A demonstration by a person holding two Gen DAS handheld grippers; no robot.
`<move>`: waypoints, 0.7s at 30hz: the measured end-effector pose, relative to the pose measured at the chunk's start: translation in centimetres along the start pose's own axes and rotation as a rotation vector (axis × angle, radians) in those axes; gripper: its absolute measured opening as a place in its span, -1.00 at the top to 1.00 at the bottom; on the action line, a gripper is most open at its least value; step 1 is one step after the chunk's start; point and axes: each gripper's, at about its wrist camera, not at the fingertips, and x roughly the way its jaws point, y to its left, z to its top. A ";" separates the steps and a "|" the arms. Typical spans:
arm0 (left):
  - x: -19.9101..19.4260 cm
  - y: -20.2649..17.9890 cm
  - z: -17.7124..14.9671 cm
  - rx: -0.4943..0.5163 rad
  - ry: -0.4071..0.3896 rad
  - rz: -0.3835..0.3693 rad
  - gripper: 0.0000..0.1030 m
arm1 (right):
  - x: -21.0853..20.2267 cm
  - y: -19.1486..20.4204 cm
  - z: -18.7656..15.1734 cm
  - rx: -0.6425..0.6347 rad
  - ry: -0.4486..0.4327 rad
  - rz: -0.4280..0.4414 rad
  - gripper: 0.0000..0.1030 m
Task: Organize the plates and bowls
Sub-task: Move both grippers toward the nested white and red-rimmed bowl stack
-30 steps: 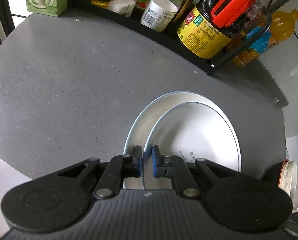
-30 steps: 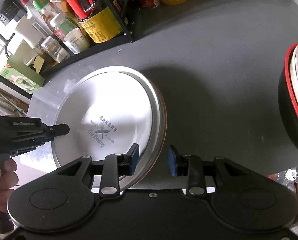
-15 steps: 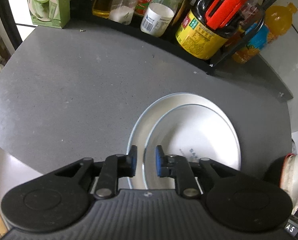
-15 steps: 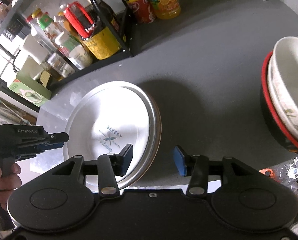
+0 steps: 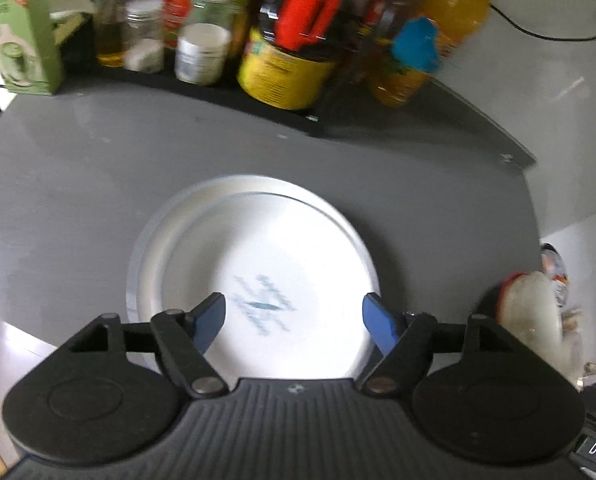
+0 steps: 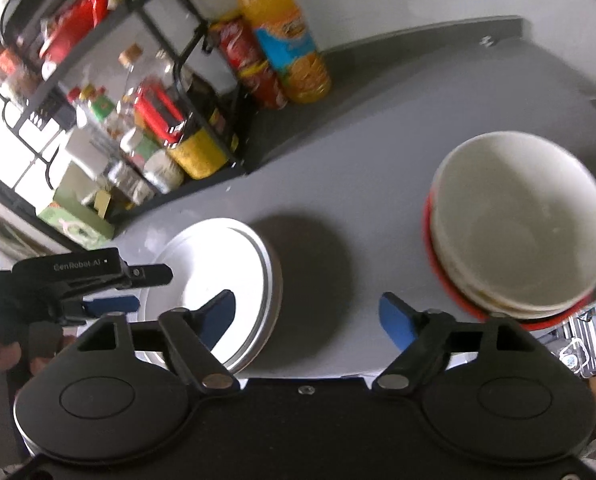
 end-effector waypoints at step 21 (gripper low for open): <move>1.7 -15.6 -3.3 0.145 0.067 -0.076 -0.51 | -6.2 -11.1 0.7 0.143 -0.095 -0.074 -0.94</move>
